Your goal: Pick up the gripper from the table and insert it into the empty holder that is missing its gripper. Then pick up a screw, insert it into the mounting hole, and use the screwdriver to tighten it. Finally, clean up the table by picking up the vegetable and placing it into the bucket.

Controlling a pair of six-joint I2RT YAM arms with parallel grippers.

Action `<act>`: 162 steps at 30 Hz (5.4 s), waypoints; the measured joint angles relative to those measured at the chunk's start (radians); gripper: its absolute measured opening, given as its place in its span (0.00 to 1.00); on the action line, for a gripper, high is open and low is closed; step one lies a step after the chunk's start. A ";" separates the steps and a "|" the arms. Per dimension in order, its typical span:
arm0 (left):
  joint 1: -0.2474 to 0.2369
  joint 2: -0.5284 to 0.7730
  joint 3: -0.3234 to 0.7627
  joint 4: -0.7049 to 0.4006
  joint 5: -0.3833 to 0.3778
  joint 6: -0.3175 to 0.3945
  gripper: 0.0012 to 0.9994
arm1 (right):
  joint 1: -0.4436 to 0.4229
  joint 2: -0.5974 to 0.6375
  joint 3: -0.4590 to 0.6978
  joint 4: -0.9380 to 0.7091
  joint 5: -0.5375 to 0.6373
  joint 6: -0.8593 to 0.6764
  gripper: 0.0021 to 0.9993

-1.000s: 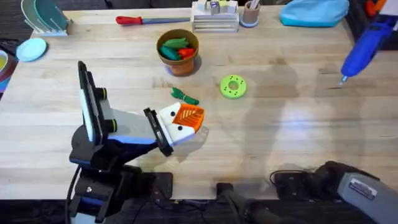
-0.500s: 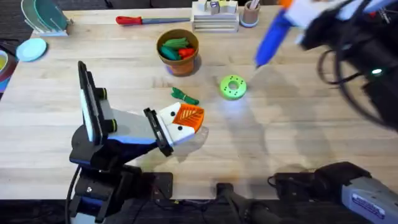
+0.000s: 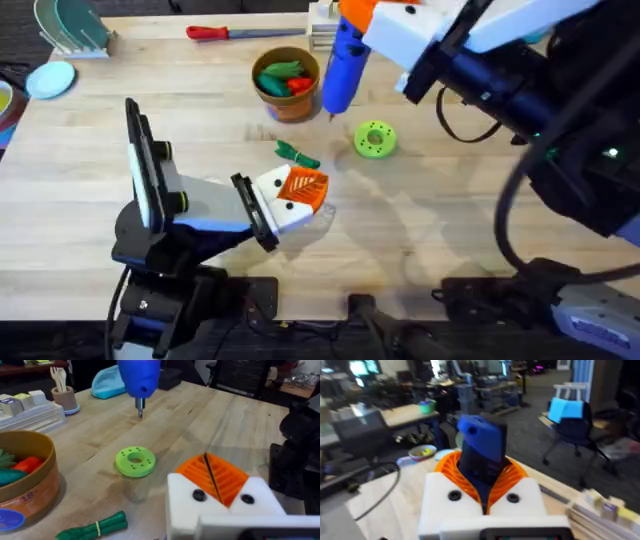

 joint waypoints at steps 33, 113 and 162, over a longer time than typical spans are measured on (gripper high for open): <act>0.000 0.000 0.000 0.000 0.000 0.000 0.01 | 0.238 0.106 0.000 0.186 -0.103 0.085 0.02; 0.000 0.000 0.000 0.002 -0.019 0.000 0.01 | -0.259 0.530 0.028 -0.593 0.673 -1.307 0.20; 0.000 0.056 0.247 -0.171 -0.436 -0.364 0.99 | -0.258 0.293 0.173 -0.629 0.688 -0.205 0.99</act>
